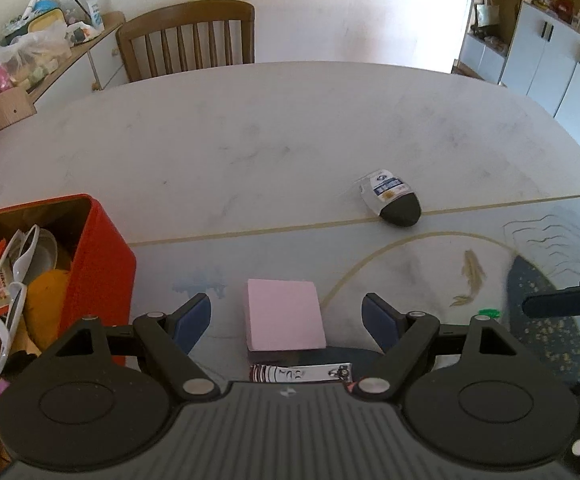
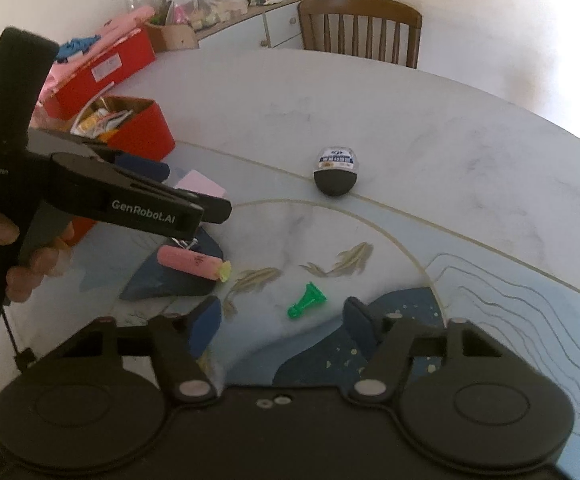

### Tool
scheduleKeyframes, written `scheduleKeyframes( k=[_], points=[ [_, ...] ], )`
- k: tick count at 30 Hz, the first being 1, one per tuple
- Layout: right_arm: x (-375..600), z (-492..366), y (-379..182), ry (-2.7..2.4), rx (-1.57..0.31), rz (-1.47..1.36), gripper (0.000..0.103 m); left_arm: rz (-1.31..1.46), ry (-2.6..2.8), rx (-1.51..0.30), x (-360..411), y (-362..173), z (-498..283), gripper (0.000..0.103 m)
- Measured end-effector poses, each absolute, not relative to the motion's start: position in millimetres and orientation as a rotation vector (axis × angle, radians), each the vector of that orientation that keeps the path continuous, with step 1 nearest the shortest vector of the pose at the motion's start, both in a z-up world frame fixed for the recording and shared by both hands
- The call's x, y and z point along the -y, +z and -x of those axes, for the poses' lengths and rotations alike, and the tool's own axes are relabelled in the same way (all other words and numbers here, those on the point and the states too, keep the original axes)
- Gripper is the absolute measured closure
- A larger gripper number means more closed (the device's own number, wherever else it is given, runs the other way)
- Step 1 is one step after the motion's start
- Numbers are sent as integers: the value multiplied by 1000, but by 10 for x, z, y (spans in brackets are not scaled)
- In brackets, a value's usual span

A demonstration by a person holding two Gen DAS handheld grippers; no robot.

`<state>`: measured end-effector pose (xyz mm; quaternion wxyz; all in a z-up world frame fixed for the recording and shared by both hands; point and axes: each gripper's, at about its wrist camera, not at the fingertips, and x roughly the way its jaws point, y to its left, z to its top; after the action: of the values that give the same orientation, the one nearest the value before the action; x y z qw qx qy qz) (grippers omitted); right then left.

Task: Organize rigid objects
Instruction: 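Move the left gripper to the pink sticky-note pad while the right gripper reaches the green plastic piece, then close the left gripper on the pink note pad while the right gripper grasps the green piece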

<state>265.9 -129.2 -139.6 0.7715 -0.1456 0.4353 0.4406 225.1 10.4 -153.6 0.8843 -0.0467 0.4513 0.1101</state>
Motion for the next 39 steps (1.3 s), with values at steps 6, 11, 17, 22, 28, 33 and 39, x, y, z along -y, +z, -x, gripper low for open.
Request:
scheduleKeyframes(
  k=[6, 11, 17, 22, 28, 33, 39],
  points=[
    [1254, -2692, -1469, 948, -943, 332, 58, 59, 225, -937, -66, -1611, -2290, 22],
    [1208, -2677, -1502, 930, -922, 371, 67, 38, 214, -940, -40, -1644, -2316, 30],
    [1177, -2661, -1512, 906, -907, 393, 80, 35, 197, -938, -16, -1616, -2328, 52],
    [1195, -2656, -1514, 899, -902, 386, 81, 40, 201, -940, -30, -1604, -2313, 62],
    [1238, -2631, -1474, 899, -906, 359, 81, 52, 193, -930, -13, -1527, -2278, 62],
    [1298, -2584, -1352, 903, -887, 342, 81, 60, 180, -917, 25, -1413, -2214, 62],
    [1367, -2484, -1151, 911, -858, 318, 81, 72, 160, -892, 62, -1213, -2099, 62]
  ],
)
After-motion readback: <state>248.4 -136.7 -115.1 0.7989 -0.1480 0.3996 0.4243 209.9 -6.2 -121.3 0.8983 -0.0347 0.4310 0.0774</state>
